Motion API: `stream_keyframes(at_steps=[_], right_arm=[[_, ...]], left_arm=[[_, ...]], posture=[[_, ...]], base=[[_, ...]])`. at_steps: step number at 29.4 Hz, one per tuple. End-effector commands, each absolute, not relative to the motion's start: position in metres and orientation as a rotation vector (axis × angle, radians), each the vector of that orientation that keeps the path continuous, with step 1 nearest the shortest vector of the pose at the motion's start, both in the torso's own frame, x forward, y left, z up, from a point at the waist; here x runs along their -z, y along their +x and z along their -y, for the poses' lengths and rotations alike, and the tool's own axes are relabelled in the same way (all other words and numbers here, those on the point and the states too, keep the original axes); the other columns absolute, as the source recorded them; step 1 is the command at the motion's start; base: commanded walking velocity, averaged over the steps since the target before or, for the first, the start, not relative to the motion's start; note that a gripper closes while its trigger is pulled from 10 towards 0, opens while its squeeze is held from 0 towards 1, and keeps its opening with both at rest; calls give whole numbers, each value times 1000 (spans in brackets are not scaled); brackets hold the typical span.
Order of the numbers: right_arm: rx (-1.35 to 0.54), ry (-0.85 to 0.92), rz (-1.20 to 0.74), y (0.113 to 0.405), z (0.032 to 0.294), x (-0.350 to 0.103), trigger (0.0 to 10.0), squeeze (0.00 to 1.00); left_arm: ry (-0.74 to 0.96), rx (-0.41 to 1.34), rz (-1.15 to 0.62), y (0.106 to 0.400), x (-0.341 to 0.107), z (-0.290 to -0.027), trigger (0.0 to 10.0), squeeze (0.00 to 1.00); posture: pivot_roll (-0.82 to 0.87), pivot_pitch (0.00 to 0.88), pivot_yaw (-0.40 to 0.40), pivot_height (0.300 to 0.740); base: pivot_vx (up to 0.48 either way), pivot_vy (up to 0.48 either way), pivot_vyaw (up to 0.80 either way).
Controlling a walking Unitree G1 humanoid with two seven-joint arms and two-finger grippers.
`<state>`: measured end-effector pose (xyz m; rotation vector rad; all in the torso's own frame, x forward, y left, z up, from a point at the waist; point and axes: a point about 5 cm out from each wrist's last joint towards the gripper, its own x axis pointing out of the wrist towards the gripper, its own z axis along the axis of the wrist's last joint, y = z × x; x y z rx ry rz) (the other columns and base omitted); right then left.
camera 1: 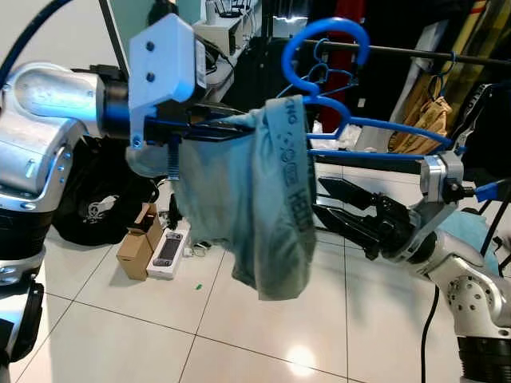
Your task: Hang hanger
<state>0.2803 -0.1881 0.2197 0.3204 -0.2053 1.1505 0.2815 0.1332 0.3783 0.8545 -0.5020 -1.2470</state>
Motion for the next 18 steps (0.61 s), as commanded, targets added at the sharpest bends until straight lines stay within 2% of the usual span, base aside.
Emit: stream_keyframes(at_steps=[1, 8, 18], right_arm=[[-1140, 336, 215, 283, 184, -221, 10000, 0], [-1124, 354, 215, 284, 182, -221, 10000, 0], [-1125, 483, 305, 282, 190, -229, 10000, 0]], left_arm=[[843, 1297, 525, 276, -381, -128, 10000, 0], [836, 1307, 532, 275, -381, -127, 10000, 0], [826, 1317, 543, 273, -383, -127, 10000, 0]], posture=[[2, 25, 30, 740], [2, 28, 33, 740], [1, 30, 33, 740]], base=[[0, 0, 0], [0, 0, 0], [0, 0, 0]])
